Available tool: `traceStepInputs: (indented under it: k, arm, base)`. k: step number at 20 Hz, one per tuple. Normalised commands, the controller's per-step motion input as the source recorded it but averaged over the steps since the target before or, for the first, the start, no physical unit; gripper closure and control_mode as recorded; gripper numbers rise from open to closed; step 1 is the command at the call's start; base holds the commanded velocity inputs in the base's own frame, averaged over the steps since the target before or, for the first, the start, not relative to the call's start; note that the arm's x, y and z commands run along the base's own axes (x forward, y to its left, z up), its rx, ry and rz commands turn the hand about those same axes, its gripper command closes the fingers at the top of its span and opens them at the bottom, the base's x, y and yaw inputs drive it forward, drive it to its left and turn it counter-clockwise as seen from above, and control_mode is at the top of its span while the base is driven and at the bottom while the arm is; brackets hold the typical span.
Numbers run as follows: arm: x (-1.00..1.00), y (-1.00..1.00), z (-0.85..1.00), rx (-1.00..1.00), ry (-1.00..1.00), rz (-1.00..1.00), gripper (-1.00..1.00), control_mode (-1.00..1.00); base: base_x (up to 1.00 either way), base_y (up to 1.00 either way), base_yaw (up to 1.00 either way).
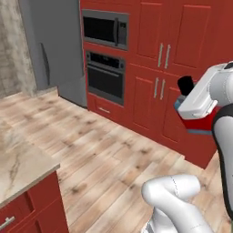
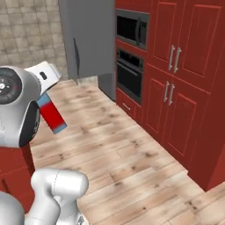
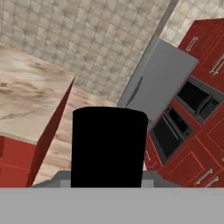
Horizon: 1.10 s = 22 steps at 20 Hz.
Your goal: Place the liquor and beer on the top shelf of the fridge to keep them out of children's reach, and place the avocado on lower shelves for easy access.
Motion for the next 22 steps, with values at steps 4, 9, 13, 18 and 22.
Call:
traceStepInputs:
  k: [4,9,13,18,22]
  arm:
    - [0.00,0.00,0.00,0.00,0.00,0.00,1.00,1.00]
    - [0.00,0.00,0.00,0.00,0.00,0.00,1.00,1.00]
    - [0.00,0.00,0.00,0.00,0.00,0.00,1.00,1.00]
    - [0.00,0.00,0.00,0.00,0.00,0.00,1.00,1.00]
    - [0.00,0.00,0.00,0.00,0.00,0.00,1.00,1.00]
  base:
    - [0.99,-0.17,0.65]
    - [0.91,-0.18,0.78]
    - [0.97,-0.26,0.73]
    - [1.00,-0.47,0.47]
    - [1.00,-0.40,0.20]
